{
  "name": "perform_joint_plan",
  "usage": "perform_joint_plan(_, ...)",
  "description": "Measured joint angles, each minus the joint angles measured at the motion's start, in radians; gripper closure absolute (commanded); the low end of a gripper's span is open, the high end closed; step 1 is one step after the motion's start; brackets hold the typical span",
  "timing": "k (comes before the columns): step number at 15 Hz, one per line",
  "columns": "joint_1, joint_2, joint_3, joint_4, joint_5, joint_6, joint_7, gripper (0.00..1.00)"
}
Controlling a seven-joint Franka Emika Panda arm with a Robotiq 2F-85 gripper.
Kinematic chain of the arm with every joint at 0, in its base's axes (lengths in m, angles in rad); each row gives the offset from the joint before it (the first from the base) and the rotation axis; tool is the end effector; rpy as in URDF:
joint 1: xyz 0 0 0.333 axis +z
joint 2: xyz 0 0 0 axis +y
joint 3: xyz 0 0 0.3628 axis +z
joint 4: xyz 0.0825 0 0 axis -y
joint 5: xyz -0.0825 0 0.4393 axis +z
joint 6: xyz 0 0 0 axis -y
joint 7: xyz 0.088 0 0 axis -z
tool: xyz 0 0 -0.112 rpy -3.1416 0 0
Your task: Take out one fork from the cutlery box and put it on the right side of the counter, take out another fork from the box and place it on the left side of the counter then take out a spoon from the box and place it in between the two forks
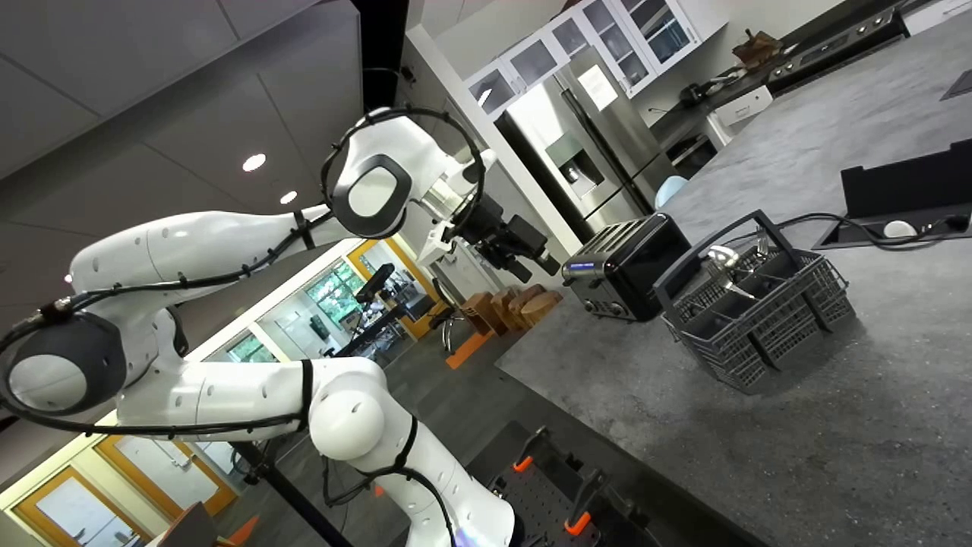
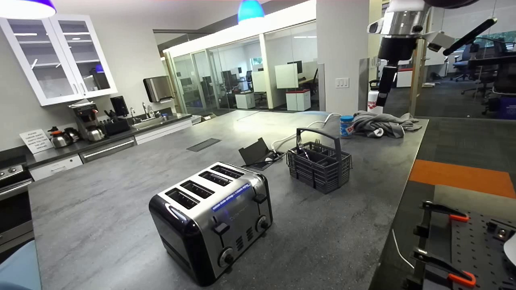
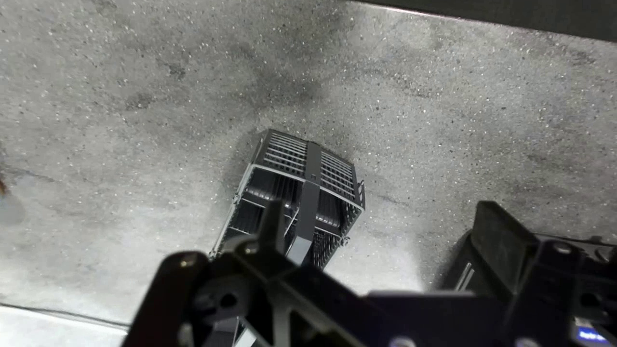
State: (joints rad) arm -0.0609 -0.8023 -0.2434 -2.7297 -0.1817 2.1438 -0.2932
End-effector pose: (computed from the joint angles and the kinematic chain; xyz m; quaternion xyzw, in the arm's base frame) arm 0.3325 -0.1120 0.4699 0.9926 0.0629 0.1013 0.0213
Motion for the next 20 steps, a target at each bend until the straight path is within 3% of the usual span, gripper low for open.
perform_joint_plan(6, 0.031, 0.123, -0.226, 0.106, 0.061, 0.034, -0.329, 0.00)
perform_joint_plan(9, 0.046, 0.235, -0.304, 0.170, 0.124, 0.050, -0.458, 0.00)
perform_joint_plan(14, 0.050, 0.420, -0.326, 0.266, 0.281, 0.048, -0.546, 0.00)
perform_joint_plan(18, 0.037, 0.446, -0.304, 0.278, 0.290, 0.049, -0.561, 0.00)
perform_joint_plan(20, 0.018, 0.451, -0.295, 0.278, 0.290, 0.058, -0.650, 0.00)
